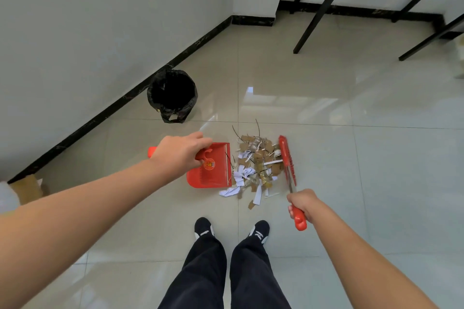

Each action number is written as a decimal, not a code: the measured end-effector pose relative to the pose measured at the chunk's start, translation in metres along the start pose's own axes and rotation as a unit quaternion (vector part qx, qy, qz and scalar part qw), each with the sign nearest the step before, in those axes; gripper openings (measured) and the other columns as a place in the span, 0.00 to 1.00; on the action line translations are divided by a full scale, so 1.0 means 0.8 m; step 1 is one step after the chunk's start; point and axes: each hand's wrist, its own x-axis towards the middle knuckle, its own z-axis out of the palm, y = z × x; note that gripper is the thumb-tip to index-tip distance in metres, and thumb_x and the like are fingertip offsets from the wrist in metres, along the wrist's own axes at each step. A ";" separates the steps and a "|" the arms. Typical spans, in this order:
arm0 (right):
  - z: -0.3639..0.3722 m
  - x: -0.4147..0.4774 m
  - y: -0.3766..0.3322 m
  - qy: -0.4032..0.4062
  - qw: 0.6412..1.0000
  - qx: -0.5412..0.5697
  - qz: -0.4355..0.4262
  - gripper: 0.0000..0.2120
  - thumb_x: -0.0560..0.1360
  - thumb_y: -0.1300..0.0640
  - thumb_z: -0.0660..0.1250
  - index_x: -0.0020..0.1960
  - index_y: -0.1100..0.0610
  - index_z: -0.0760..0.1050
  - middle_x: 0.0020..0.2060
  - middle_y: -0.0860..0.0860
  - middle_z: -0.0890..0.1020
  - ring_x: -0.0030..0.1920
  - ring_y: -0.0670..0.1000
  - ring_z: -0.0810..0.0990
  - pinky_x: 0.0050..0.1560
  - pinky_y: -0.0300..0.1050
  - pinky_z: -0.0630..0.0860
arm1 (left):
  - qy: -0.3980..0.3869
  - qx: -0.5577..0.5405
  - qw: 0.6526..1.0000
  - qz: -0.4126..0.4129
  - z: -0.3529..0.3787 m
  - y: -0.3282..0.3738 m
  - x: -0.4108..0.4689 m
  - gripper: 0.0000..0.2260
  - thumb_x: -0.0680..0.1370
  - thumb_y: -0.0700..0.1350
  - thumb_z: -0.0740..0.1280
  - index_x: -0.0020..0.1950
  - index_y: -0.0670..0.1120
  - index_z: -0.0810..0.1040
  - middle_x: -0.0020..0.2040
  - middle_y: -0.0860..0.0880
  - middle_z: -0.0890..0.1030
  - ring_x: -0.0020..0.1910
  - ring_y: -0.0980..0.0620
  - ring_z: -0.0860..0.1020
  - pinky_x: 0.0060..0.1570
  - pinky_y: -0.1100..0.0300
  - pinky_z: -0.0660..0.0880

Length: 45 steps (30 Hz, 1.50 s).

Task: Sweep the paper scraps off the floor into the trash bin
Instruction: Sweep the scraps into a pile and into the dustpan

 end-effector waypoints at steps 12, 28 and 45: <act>0.047 -0.066 0.001 -0.082 0.996 -0.038 -0.025 0.01 0.77 0.66 0.59 0.48 0.65 0.68 0.28 0.57 0.73 0.20 0.51 0.71 0.19 0.38 0.69 | 0.025 -0.045 0.998 0.029 0.036 0.057 0.029 0.10 0.73 0.47 0.68 0.52 0.52 0.72 0.46 0.52 0.72 0.41 0.45 0.76 0.26 0.59 0.57; -0.054 -0.070 0.005 -0.134 0.987 -0.081 -0.036 0.05 0.72 0.68 0.62 0.46 0.61 0.68 0.25 0.55 0.69 0.16 0.48 0.66 0.19 0.33 0.64 | 0.036 -0.070 0.997 -0.028 0.040 0.021 -0.003 0.09 0.73 0.49 0.69 0.43 0.52 0.68 0.44 0.53 0.71 0.38 0.48 0.73 0.28 0.60 0.60; -0.142 -0.099 -0.044 -0.016 0.981 -0.158 -0.110 0.03 0.72 0.69 0.61 0.46 0.66 0.71 0.24 0.57 0.71 0.18 0.50 0.67 0.20 0.35 0.67 | 0.117 -0.147 0.973 -0.135 -0.034 -0.052 -0.146 0.15 0.70 0.48 0.74 0.38 0.53 0.66 0.39 0.54 0.74 0.37 0.57 0.74 0.31 0.59 0.66</act>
